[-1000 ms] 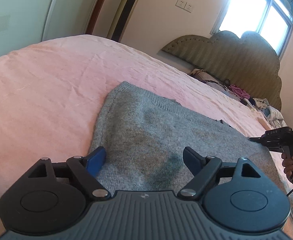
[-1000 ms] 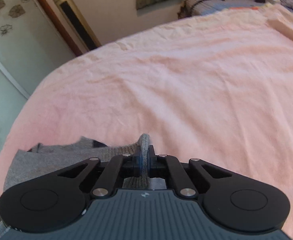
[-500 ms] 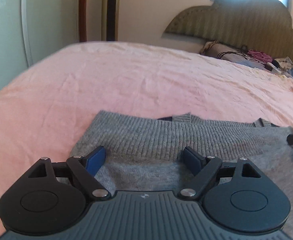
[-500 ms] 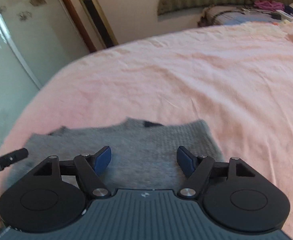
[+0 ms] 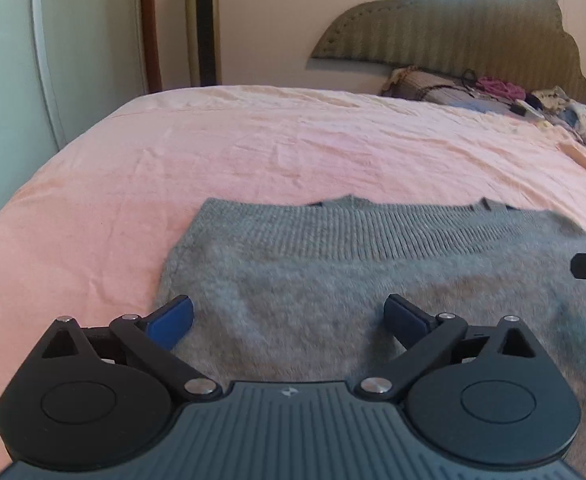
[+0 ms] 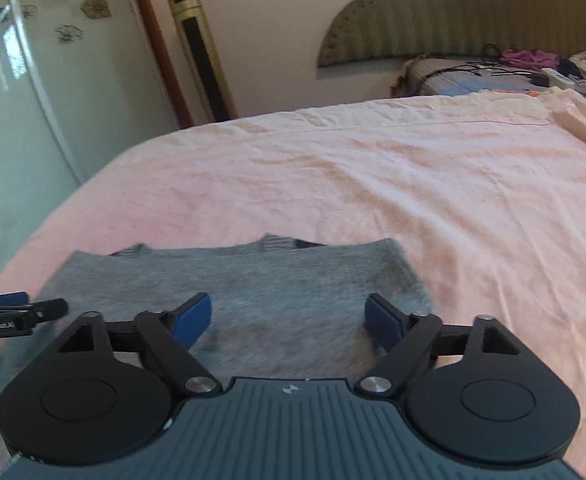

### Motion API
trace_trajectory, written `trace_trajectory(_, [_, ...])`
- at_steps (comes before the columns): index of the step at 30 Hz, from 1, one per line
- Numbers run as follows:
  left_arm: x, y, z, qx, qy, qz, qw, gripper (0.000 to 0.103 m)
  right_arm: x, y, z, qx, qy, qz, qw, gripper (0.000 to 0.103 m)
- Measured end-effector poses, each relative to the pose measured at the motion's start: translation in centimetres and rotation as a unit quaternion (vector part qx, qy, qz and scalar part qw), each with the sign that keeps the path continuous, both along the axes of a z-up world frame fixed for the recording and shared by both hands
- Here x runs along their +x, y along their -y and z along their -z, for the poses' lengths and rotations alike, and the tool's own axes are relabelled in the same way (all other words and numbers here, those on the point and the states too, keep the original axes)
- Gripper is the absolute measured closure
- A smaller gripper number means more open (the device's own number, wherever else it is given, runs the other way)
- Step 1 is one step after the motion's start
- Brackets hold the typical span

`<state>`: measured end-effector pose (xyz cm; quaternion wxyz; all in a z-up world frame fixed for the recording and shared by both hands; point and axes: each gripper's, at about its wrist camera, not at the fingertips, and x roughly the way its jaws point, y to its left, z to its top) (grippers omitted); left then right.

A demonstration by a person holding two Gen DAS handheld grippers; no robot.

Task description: Fold small clothes

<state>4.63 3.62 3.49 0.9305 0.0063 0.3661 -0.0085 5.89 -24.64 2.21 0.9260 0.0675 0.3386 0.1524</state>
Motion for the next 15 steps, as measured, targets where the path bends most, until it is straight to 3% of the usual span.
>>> trace_trajectory(2, [0.5,0.0,1.4,0.006,-0.004,0.0,1.0,0.0,0.0,-0.8,1.4,-0.04,-0.012,-0.002,0.999,0.008])
trace_trajectory(5, [1.0,-1.2,1.8,-0.024,0.001,-0.006,0.9997,0.0,-0.7,-0.3,2.8,-0.052,0.021,-0.015,0.998,0.007])
trace_trajectory(9, [0.0,-1.0,0.8,-0.021,-0.007,-0.015,0.9996,0.0,-1.0,-0.3,2.2,-0.053,0.018,-0.004,0.998,0.008])
trace_trajectory(12, [-2.5,-0.9,0.1,-0.036,0.006,0.013,0.9993,0.0,-2.8,-0.9,0.9,-0.067,0.018,0.005,0.998,0.006])
trace_trajectory(14, [-3.0,-0.7,1.1,-0.011,0.003,0.018,0.9998,0.0,-3.7,-0.9,1.4,-0.073,0.014,-0.006,0.997,0.0])
trace_trajectory(15, [-3.0,-1.3,1.8,-0.023,0.011,0.017,0.9995,0.0,-3.5,-0.7,2.3,-0.086,-0.005,-0.001,0.996,0.0])
